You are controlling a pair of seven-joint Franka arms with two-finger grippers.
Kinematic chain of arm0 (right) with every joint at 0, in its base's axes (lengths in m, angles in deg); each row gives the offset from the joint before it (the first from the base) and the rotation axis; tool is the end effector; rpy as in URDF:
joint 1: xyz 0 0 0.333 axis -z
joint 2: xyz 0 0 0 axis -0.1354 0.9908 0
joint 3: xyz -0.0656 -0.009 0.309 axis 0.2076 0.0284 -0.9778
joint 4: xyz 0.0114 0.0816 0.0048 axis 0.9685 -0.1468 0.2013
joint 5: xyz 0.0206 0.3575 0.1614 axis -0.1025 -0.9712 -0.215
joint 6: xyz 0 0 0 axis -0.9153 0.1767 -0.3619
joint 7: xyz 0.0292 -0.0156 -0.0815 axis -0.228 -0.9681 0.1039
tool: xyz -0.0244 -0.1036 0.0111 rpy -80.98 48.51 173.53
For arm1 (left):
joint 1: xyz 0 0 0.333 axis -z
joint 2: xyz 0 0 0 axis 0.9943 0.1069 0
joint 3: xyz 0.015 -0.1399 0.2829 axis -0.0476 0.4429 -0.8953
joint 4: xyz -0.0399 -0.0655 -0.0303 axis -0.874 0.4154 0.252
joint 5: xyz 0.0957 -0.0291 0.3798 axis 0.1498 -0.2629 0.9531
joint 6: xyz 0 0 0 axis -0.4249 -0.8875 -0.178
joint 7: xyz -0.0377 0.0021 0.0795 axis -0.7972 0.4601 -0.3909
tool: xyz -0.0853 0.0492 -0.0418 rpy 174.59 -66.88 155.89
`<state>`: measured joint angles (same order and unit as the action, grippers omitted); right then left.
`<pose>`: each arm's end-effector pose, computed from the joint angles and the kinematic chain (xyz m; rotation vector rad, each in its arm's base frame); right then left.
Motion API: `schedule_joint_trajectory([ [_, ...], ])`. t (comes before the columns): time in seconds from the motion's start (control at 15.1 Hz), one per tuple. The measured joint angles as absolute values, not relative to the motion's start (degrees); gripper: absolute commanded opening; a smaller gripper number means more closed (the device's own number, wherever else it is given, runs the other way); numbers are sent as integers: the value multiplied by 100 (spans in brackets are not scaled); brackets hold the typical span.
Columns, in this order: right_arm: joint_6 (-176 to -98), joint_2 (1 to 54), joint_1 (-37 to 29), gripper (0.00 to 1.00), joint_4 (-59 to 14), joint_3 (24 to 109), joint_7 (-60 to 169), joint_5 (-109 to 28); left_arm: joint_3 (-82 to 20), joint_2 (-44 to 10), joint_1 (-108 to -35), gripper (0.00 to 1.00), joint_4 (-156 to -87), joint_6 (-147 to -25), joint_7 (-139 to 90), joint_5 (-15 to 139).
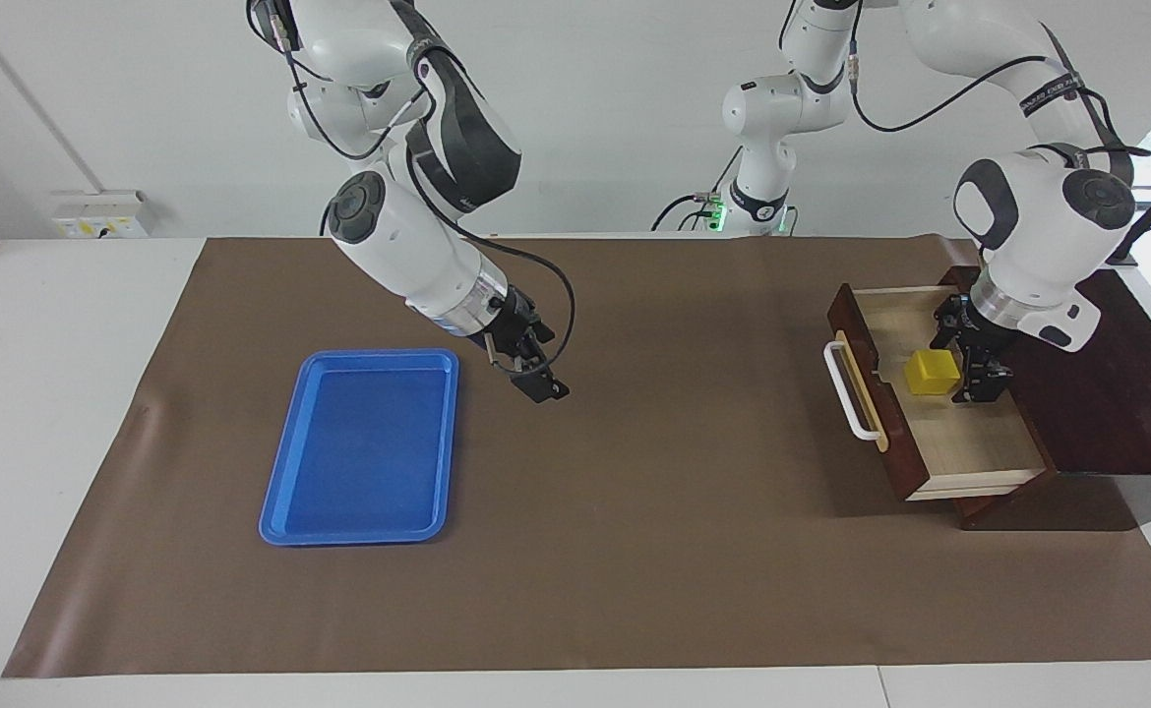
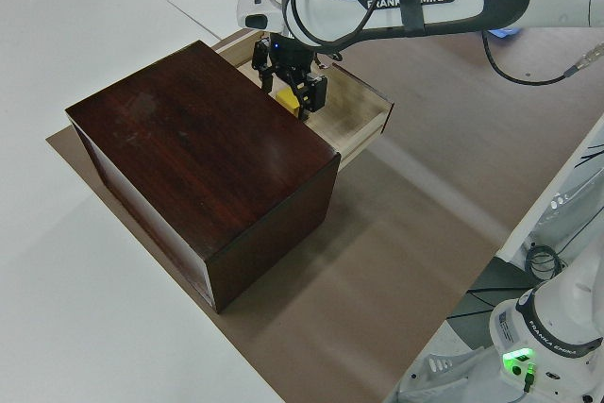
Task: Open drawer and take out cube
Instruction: 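Close the left gripper on the yellow cube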
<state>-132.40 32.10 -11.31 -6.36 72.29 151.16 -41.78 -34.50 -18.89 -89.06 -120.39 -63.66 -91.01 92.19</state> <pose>0.6227 0.2697 0.4797 -2.0863 1.7259 0.5284 0.5908 0.0589 0.4374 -2.2683 -2.0933 -0.0746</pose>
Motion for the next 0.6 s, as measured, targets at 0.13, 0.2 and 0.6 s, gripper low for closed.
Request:
schedule_joint_trajectory([
  [0.13,-13240,3210,-1131,100,-635,7229,15116,-4178,-3450,-1889,-8933,87,-12039,-6367,-9101,9222],
  [0.2,-13240,3210,-1131,100,-635,7229,15116,-4178,-3450,-1889,-8943,84,-12039,-6368,-9101,9223],
  [0.6,-13240,3210,-1123,100,-630,7234,15116,-4178,-3438,-1890,-8948,49,-12039,-6399,-9255,9224],
])
